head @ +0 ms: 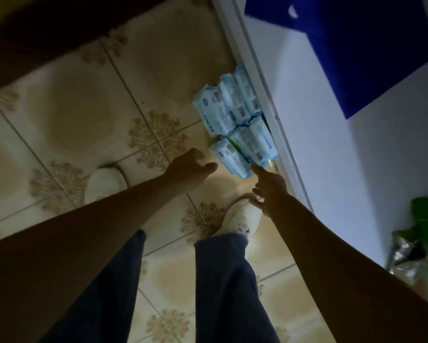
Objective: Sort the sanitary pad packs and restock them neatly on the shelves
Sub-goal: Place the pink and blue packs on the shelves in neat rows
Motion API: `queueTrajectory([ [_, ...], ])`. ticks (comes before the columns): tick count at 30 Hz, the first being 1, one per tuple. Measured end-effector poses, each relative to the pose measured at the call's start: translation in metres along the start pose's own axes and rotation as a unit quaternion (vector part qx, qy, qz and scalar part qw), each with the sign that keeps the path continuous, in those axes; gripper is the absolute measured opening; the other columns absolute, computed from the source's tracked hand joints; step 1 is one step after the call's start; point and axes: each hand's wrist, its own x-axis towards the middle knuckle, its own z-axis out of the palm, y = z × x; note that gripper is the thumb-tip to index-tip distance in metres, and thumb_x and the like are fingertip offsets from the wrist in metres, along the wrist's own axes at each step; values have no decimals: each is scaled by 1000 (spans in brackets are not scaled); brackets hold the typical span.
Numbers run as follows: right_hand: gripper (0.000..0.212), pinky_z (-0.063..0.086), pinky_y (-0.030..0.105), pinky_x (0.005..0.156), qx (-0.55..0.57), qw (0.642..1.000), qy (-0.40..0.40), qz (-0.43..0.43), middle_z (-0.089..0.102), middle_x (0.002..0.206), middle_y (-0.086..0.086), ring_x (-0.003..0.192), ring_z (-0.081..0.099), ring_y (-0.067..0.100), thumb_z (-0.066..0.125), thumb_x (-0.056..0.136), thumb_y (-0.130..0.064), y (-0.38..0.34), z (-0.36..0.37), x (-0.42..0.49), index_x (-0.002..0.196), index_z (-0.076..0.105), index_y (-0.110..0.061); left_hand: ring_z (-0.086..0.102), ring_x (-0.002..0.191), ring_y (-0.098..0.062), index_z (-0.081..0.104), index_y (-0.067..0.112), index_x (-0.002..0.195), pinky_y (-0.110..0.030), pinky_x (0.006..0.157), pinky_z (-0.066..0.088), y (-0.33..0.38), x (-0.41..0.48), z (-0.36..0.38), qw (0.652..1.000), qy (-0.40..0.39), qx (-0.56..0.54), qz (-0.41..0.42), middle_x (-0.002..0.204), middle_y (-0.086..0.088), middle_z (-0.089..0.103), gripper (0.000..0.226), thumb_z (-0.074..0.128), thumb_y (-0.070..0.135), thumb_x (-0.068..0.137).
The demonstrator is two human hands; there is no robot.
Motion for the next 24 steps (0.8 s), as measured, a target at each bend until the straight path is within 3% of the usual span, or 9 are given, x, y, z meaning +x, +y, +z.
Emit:
queueTrajectory([
  [3,48,49,42,89,34,999,-10,19,53,91,4,86,53,21,66,81,-58,0,9,46,97,45,-17,53,120,-28,33,11,143,-35,95,46,14,37,29,994,3,-98,-47,137,-11,49,76,59,55,87],
  [7,45,48,38,83,64,997,-46,8,65,104,8,100,63,26,64,80,-61,2,20,83,86,53,-18,57,116,-28,28,17,144,-31,86,45,23,65,60,972,4,-225,-63,135,-7,50,73,63,45,88],
  [10,38,50,45,97,72,996,-52,-9,62,120,14,110,61,32,61,91,-40,3,26,91,109,58,-7,57,116,-32,37,16,137,-39,92,48,21,66,66,967,11,-249,-54,132,-10,54,56,62,35,90],
  [12,46,49,46,98,37,998,-35,-26,60,122,12,109,61,31,59,92,-41,10,26,78,123,54,-6,58,115,-35,37,18,134,-43,94,48,16,52,62,963,9,-265,-56,130,-13,55,52,63,30,91],
  [15,36,55,47,86,46,997,0,-65,66,108,13,95,66,29,62,89,-43,24,18,40,107,59,-11,59,112,-32,39,22,135,-44,93,50,12,17,50,963,-8,-265,-42,129,-11,56,51,64,30,91],
  [17,38,56,49,84,-28,992,18,-121,65,100,11,91,65,28,59,91,-44,26,10,0,106,59,-9,59,106,-26,41,23,135,-37,82,53,15,-15,32,960,-9,-278,-30,130,-11,55,49,63,26,92],
  [19,51,56,50,78,-120,969,36,-214,62,104,10,93,63,25,54,88,-55,26,0,-47,106,60,-8,58,94,-19,44,24,133,-21,63,49,23,-54,10,957,-2,-291,-18,126,-11,57,44,61,21,93],
  [21,53,58,47,72,-196,915,51,-350,56,119,8,105,60,24,50,90,-56,28,-12,-97,109,62,-8,56,83,-11,45,25,133,-9,49,44,38,-97,-12,956,7,-293,-3,118,-7,57,40,57,18,95],
  [24,44,60,34,66,-206,839,19,-504,50,134,6,113,59,20,48,96,-43,21,-30,-176,120,62,-8,58,83,-10,43,33,131,-13,50,46,63,-172,-48,951,-8,-308,4,115,-3,59,37,53,20,97],
])
